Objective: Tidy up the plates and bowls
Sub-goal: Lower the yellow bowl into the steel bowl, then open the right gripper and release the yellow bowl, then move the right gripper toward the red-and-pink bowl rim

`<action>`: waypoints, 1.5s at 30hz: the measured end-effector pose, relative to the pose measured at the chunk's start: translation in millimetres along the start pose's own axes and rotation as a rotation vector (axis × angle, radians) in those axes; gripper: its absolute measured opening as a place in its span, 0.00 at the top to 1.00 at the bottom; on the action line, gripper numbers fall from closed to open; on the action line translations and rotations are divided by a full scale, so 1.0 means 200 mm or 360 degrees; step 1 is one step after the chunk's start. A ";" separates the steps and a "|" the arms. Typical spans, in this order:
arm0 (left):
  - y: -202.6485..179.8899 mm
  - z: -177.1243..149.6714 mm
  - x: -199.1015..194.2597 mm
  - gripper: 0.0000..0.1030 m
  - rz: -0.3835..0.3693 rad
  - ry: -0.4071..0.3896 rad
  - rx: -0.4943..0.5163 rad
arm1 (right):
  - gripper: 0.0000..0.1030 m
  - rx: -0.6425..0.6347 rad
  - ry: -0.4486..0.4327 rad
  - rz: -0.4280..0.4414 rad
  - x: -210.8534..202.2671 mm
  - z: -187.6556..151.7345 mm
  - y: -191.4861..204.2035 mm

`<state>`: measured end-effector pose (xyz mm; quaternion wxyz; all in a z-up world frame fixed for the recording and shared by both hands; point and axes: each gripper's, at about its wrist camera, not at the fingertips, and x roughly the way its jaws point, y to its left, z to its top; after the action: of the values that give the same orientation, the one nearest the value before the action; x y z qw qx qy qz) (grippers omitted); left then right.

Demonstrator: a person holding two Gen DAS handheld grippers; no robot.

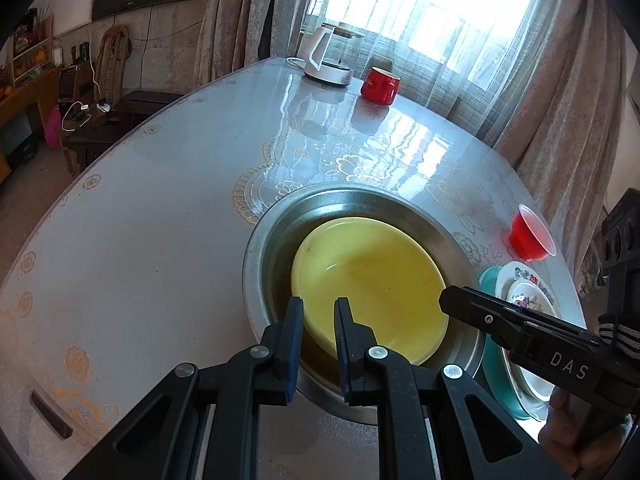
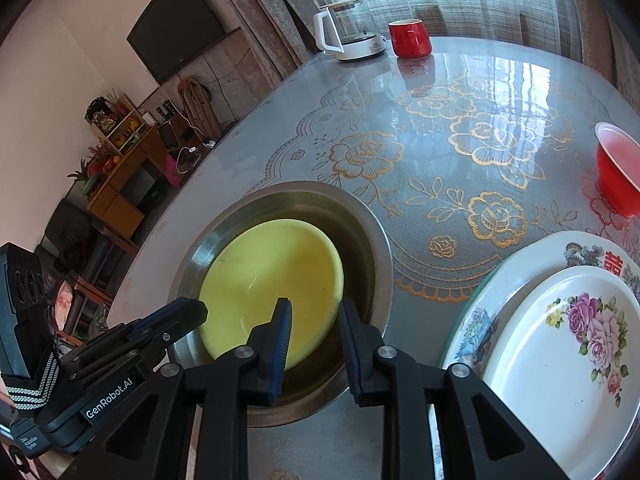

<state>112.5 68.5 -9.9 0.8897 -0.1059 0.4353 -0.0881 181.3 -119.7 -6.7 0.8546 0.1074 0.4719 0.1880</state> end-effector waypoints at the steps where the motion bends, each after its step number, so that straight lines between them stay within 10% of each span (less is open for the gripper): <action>1: -0.01 0.00 0.00 0.86 0.0000 -0.0005 0.0014 | 0.76 -0.0006 0.0002 0.0000 0.00 0.00 0.00; 45: -0.33 0.06 -0.01 0.82 -0.0005 -0.0089 0.0279 | 0.71 0.0213 -0.0320 -0.0013 -0.34 -0.02 -0.32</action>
<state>116.8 7.2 16.1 0.9072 -0.0309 0.4007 -0.1243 158.5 -207.0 20.0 0.8893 0.1807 0.3957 0.1410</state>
